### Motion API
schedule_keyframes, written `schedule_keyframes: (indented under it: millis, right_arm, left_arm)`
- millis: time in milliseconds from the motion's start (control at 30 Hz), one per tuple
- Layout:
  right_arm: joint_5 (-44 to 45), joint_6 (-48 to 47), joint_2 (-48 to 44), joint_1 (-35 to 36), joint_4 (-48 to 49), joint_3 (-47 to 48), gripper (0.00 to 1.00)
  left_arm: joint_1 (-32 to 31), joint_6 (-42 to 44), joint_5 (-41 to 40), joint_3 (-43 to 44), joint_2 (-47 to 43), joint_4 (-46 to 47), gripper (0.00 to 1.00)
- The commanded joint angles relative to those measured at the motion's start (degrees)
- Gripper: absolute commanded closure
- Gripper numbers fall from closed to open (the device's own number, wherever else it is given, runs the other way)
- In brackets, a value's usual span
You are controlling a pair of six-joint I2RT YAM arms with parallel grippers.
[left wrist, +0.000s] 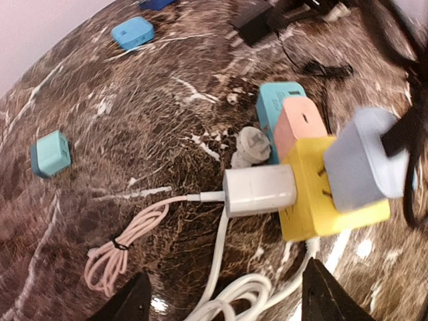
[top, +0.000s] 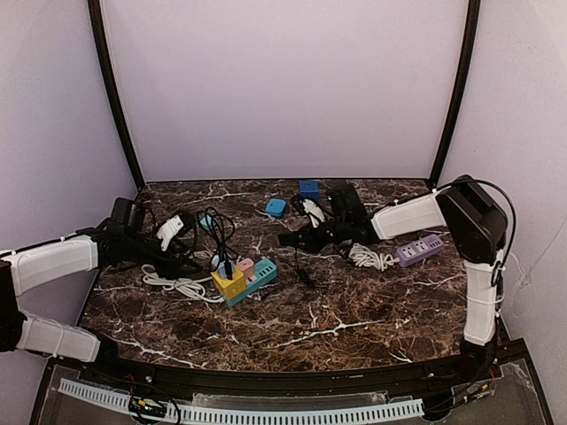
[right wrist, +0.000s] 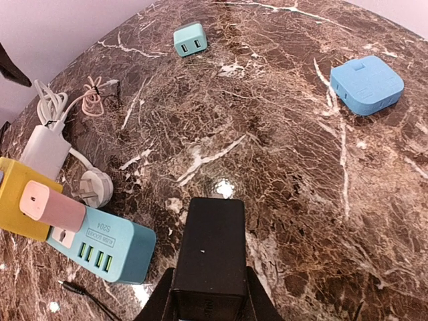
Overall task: Insert the plug
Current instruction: Adjust the socket at the center of the board.
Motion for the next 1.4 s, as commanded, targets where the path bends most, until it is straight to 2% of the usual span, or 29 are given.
schedule_keyframes:
  millis: [0, 33, 67, 133, 167, 233, 333, 400, 500, 667, 767, 867, 900, 1000, 1067, 1133, 1233, 1367]
  right_arm:
    - [-2.0, -3.6, -6.8, -0.4, -1.7, -3.3, 1.00]
    - [-2.4, -3.5, -7.9, -0.3, -1.7, -4.7, 1.00]
    - [-2.7, -3.2, -9.2, 0.1, -1.6, -6.0, 1.00]
    - [-2.1, -2.4, -12.1, 2.4, -0.7, -9.3, 1.00]
    - [-1.3, -2.2, -13.5, 4.0, -0.2, -10.9, 1.00]
    - [-0.3, -1.6, -16.8, 7.6, 2.3, -14.5, 1.00]
    - [-0.3, 1.8, -18.7, 12.2, 7.2, -18.8, 1.00]
    - [-0.3, 3.7, -18.5, 14.4, 10.4, -19.8, 1.00]
    - [-1.7, 5.7, -16.9, 15.4, 12.8, -19.6, 1.00]
    - [-1.4, 5.7, -16.9, 15.4, 13.2, -19.9, 1.00]
    - [-1.3, 6.6, -18.1, 15.1, 14.3, -21.3, 1.00]
    - [-0.9, 7.3, -19.5, 14.8, 16.1, -23.7, 1.00]
    - [-0.4, 7.5, -20.1, 14.6, 16.6, -24.6, 1.00]
    - [0.7, 8.6, -22.6, 13.4, 17.4, -27.7, 1.00]
    - [1.5, 9.1, -24.2, 12.7, 17.0, -28.7, 1.00]
    - [1.8, 8.8, -25.0, 12.7, 15.6, -29.1, 1.00]
    - [2.4, 9.2, -25.7, 13.1, 13.7, -30.5, 1.00]
    - [3.1, 11.2, -26.8, 13.4, 16.3, -34.0, 1.00]
  left_arm:
    - [1.3, 38.0, 9.9, 6.1, 1.8, -20.0, 0.28]
    - [1.3, 45.2, 10.8, 7.3, 4.6, -23.7, 0.27]
    - [1.3, 47.1, 12.6, 10.5, 6.5, -24.5, 0.25]
    - [1.3, 47.5, 14.0, 14.2, 12.6, -23.1, 0.28]
    - [1.2, 46.2, 14.1, 14.6, 13.5, -19.2, 0.30]
    - [1.1, 46.6, 13.8, 13.8, 15.0, -14.4, 0.37]
    - [0.2, 47.6, 13.6, 12.9, 16.0, -12.9, 0.55]
    - [-1.1, 48.2, 13.7, 12.3, 15.4, -14.5, 0.62]
    - [-4.3, 46.0, 13.4, 10.8, 14.2, -15.5, 0.67]
    - [-7.8, 37.6, 12.8, 9.4, 12.6, -17.5, 0.75]
    - [-9.1, 33.8, 12.6, 7.6, 12.3, -15.2, 0.81]
    - [-11.2, 25.0, 12.5, 6.7, 11.8, -11.0, 0.83]
    - [-11.7, 22.6, 11.9, 6.1, 11.7, -7.7, 0.84]
    - [-14.9, 8.2, 8.7, 3.5, 11.0, 2.4, 0.86]
    - [-17.4, 0.7, 3.7, 0.1, 10.6, 13.5, 0.90]
    - [-19.0, -4.8, 0.3, -2.0, 10.5, 18.8, 0.92]
    - [-20.6, -9.8, -4.1, -4.2, 11.0, 23.5, 0.93]
    - [-24.0, -14.1, -9.9, -6.6, 12.3, 30.9, 0.95]
